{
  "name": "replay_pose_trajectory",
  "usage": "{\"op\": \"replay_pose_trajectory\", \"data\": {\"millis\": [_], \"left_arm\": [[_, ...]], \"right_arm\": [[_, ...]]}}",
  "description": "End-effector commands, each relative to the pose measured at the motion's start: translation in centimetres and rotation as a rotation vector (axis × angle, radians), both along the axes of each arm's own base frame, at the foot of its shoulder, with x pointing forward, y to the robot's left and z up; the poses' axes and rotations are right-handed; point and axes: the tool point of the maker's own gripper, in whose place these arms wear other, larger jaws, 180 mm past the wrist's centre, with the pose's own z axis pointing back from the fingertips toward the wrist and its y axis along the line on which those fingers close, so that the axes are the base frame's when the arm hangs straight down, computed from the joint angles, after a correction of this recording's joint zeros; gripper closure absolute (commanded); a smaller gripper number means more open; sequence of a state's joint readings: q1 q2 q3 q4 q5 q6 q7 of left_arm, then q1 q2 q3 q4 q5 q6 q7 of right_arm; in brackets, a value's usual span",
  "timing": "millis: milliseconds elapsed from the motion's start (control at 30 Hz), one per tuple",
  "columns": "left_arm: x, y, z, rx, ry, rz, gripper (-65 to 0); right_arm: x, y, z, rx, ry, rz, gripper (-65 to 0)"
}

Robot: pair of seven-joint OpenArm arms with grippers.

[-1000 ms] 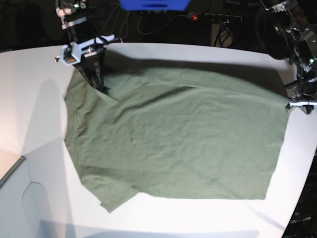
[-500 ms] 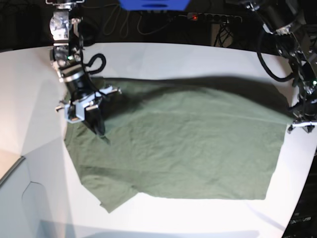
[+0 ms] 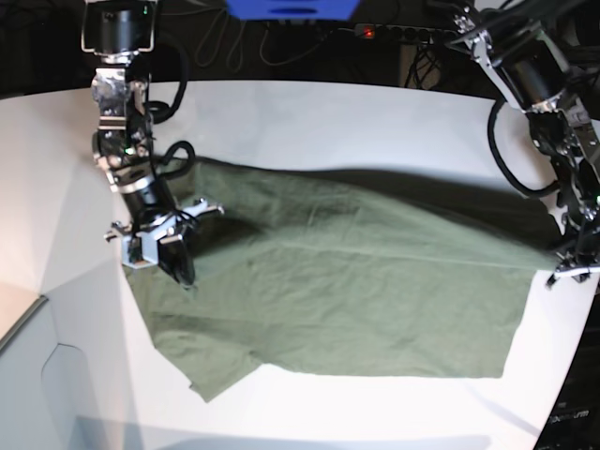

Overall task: Layout the t-shirt on the table in an organized manner, then fold the t-shirt properly
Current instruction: 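Move the right gripper onto the shirt and open it over the fabric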

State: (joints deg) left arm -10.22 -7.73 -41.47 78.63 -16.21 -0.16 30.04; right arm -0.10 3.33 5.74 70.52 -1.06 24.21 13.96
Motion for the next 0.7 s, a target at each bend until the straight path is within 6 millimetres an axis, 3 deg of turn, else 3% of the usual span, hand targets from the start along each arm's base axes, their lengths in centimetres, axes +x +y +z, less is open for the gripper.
{"op": "replay_pose_trajectory", "data": {"millis": [0,300,500,667], "left_arm": [[1.0,0.8,2.0,0.031,-0.051,0.007,0.0],[3.6,-0.3,1.9,-0.012,-0.062,-0.018,0.0],[5.8,-1.9,2.3,0.066,-0.093,-0.083,0.0],[5.7,-1.8,1.4,0.079,-0.097,-0.075,0.0]], "right_arm": [[1.2,-0.1,1.9,0.020,-0.066,0.002,0.0],[3.6,-0.4,3.4,0.023,-0.102,-0.003,0.0],[4.1,-0.7,2.6,0.021,-0.078,-0.006,0.0],[3.9,-1.1,1.8,0.013,-0.059,-0.007,0.0]]}}
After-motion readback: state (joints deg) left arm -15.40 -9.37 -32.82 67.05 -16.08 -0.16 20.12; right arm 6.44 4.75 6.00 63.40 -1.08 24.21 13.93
